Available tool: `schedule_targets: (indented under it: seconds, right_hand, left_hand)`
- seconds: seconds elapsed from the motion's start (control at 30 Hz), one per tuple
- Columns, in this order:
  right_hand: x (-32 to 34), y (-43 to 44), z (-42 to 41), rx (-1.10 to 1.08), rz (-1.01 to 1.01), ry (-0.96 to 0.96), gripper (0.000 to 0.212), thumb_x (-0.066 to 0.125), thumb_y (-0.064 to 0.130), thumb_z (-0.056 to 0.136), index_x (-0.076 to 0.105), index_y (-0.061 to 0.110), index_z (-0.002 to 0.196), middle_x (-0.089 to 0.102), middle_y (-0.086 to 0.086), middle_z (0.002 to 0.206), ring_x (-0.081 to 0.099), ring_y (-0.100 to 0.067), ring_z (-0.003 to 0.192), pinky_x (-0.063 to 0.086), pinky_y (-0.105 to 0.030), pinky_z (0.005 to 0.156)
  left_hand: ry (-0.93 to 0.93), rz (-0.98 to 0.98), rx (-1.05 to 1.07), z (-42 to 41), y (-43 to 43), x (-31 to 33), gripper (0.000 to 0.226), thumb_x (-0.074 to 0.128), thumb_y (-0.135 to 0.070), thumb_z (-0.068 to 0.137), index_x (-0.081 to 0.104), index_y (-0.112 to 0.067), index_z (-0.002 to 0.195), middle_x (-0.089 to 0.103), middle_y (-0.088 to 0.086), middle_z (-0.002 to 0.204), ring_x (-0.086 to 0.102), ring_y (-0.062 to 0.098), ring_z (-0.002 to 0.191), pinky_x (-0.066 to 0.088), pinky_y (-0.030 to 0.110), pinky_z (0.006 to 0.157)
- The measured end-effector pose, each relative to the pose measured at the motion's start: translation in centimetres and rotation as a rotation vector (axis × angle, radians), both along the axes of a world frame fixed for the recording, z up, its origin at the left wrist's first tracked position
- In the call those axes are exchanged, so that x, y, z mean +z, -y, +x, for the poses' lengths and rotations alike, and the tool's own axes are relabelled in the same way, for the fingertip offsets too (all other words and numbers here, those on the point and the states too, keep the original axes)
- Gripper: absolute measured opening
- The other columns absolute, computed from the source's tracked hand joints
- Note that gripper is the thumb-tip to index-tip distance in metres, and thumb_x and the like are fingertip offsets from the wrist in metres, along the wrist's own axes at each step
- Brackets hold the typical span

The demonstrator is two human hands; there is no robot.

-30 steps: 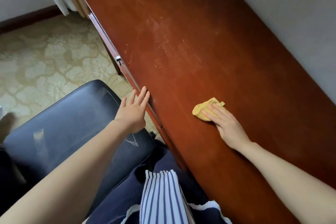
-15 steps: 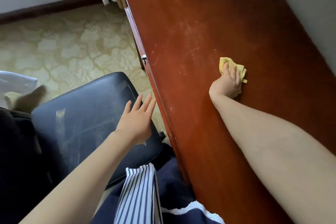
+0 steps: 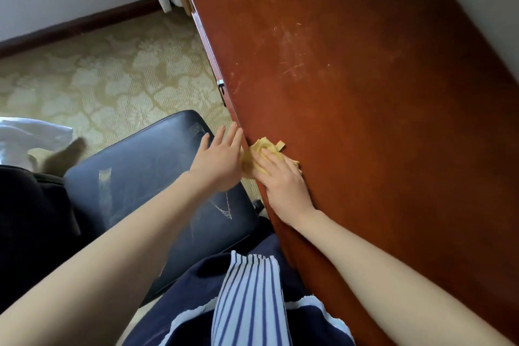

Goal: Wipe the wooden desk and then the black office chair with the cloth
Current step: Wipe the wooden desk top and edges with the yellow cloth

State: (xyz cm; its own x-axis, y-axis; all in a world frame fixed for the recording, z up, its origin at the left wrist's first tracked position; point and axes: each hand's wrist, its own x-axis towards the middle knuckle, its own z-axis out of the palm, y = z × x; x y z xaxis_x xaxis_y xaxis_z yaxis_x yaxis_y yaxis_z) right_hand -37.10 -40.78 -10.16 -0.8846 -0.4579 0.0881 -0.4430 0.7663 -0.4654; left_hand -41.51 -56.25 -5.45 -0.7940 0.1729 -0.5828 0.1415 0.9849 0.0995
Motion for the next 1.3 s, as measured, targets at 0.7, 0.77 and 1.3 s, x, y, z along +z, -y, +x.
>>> schedule_targets:
  seconds: [0.7, 0.77, 1.3]
  right_hand:
    - [0.0, -11.4, -6.5, 0.516, 0.165, -0.061, 0.052, 0.071, -0.007, 0.076, 0.064, 0.018, 0.122, 0.060, -0.008, 0.129, 0.053, -0.028, 0.123, 0.032, -0.042, 0.102]
    - [0.0, -9.7, -9.1, 0.504, 0.164, -0.052, 0.050, 0.069, -0.008, 0.078, 0.065, 0.016, 0.121, 0.060, -0.009, 0.129, 0.054, -0.030, 0.122, 0.033, -0.042, 0.101]
    - [-0.8, 5.9, -17.6, -0.017, 0.237, 0.154, 0.052, 0.030, 0.005, 0.100, 0.032, 0.027, 0.146, 0.019, -0.001, 0.157, 0.013, -0.021, 0.145, 0.019, -0.040, 0.115]
  left_hand:
    - [-0.027, 0.177, -0.062, -2.0, -0.3, -2.2, 0.081, 0.040, -0.005, 0.085, -0.008, -0.010, 0.150, -0.014, 0.006, 0.158, -0.011, 0.018, 0.146, -0.002, 0.035, 0.117]
    - [-0.052, 0.195, -0.030, -1.5, 0.3, -2.2, 0.082, 0.041, -0.006, 0.085, -0.008, -0.010, 0.150, -0.015, 0.006, 0.158, -0.012, 0.017, 0.145, -0.003, 0.035, 0.117]
    - [-0.109, 0.139, 0.093, 2.6, 5.0, 0.2, 0.080, 0.043, -0.010, 0.090, -0.011, -0.011, 0.149, -0.017, 0.006, 0.157, -0.016, 0.018, 0.144, -0.010, 0.035, 0.115]
